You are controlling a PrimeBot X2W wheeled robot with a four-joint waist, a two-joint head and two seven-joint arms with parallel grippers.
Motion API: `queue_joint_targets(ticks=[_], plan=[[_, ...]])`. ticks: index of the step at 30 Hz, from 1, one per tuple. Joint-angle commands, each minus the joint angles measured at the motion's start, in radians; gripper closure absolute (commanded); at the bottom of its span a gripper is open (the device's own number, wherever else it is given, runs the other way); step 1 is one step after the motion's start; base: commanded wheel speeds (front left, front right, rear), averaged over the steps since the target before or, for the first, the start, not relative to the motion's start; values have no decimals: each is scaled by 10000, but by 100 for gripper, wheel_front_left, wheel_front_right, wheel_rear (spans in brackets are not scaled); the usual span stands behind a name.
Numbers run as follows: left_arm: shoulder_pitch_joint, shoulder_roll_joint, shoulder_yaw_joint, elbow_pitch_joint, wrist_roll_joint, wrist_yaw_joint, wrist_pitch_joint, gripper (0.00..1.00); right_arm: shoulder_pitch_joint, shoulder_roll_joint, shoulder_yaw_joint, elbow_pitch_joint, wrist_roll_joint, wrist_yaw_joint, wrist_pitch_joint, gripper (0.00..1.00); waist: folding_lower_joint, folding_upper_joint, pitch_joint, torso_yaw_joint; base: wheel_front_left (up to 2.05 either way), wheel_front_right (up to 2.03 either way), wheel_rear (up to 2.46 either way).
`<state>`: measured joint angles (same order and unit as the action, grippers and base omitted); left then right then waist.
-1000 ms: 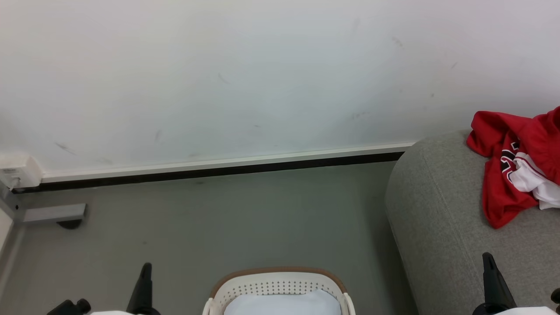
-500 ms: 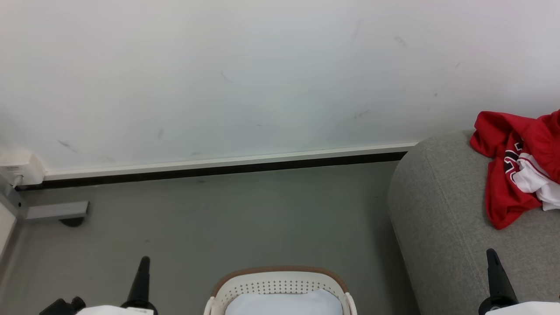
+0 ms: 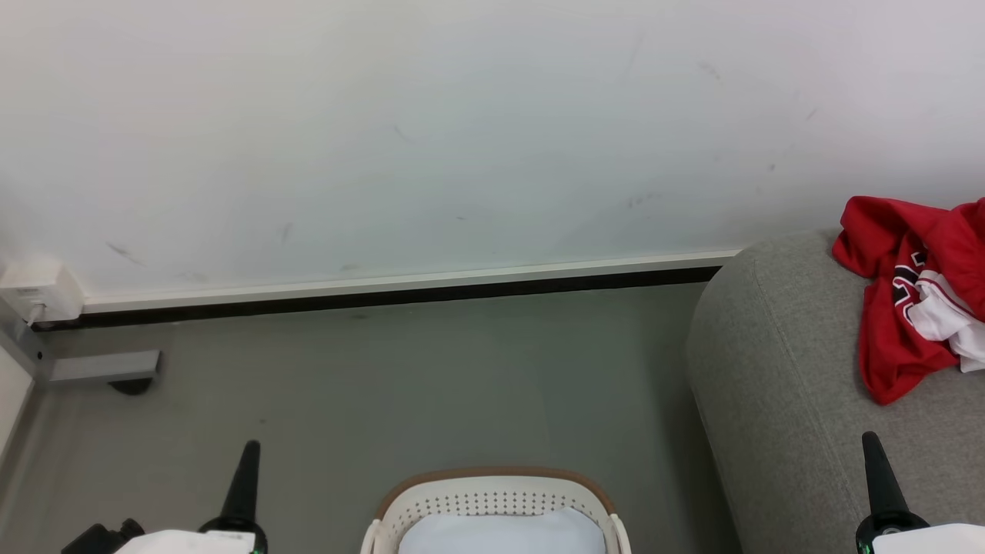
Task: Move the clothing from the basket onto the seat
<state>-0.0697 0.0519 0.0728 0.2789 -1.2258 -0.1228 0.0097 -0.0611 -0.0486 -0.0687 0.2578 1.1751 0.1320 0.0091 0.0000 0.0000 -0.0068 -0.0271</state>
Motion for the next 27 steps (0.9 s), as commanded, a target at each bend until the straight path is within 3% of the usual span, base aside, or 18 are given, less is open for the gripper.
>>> queue_joint_targets(ticks=[1,27], plan=[[-188,43,70,-125,-341,-35,90,100,-232,-60,-52,-117,279,-15,55,100,0,0,3,8,0,0,0],[-334,14,295,-247,-2388,-85,671,100,-414,-60,-286,-143,2683,-20,637,100,0,0,51,147,0,0,0]])
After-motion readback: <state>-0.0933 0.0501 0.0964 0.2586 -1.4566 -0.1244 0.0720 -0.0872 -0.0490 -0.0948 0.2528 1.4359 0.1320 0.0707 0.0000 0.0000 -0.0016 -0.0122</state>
